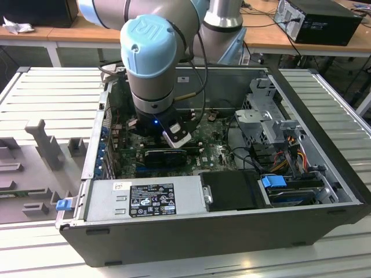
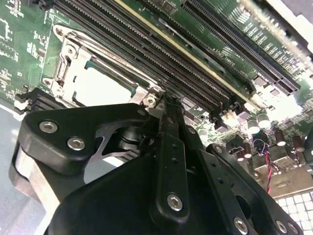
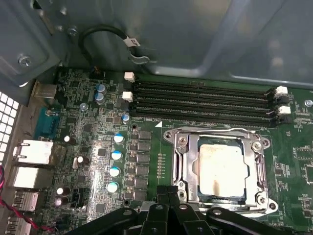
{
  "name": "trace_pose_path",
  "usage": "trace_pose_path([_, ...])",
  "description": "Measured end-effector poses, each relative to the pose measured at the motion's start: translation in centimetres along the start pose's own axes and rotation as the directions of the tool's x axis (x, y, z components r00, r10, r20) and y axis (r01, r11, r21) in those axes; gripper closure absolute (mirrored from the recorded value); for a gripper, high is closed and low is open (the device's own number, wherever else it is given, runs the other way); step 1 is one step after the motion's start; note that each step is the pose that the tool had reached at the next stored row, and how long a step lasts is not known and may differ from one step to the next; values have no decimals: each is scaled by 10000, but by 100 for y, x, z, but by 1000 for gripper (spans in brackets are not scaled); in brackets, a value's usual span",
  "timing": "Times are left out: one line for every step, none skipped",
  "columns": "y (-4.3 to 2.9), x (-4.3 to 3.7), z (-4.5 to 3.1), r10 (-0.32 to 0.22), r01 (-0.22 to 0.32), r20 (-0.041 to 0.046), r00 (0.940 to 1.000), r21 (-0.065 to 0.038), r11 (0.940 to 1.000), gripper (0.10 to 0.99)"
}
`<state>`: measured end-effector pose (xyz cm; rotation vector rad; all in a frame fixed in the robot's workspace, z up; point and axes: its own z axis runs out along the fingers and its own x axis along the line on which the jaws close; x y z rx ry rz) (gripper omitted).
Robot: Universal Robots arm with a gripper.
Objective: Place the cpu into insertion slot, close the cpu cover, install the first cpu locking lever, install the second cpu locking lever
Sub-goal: 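Install the second cpu locking lever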
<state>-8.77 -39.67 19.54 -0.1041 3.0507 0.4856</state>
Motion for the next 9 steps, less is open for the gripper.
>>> trace_pose_path([1,0,-3,-1,1,1,10000,-5,10000,980])
trace_pose_path([6,0,-20,-1,1,0,10000,-5,10000,980])
trace_pose_path([13,-1,-40,0,0,-1,10000,-4,10000,980])
trace_pose_path([20,-3,-63,0,0,-1,10000,2,10000,980])
trace_pose_path([29,-5,-90,-1,1,0,10000,1,10000,980])
trace_pose_path([35,-6,-107,0,0,0,10000,2,10000,980])
trace_pose_path([40,-7,-123,-1,1,0,10000,1,10000,980])
trace_pose_path([46,-8,-141,-1,1,0,10000,2,10000,980])
trace_pose_path([52,-9,-159,0,0,-1,10000,3,10000,980])
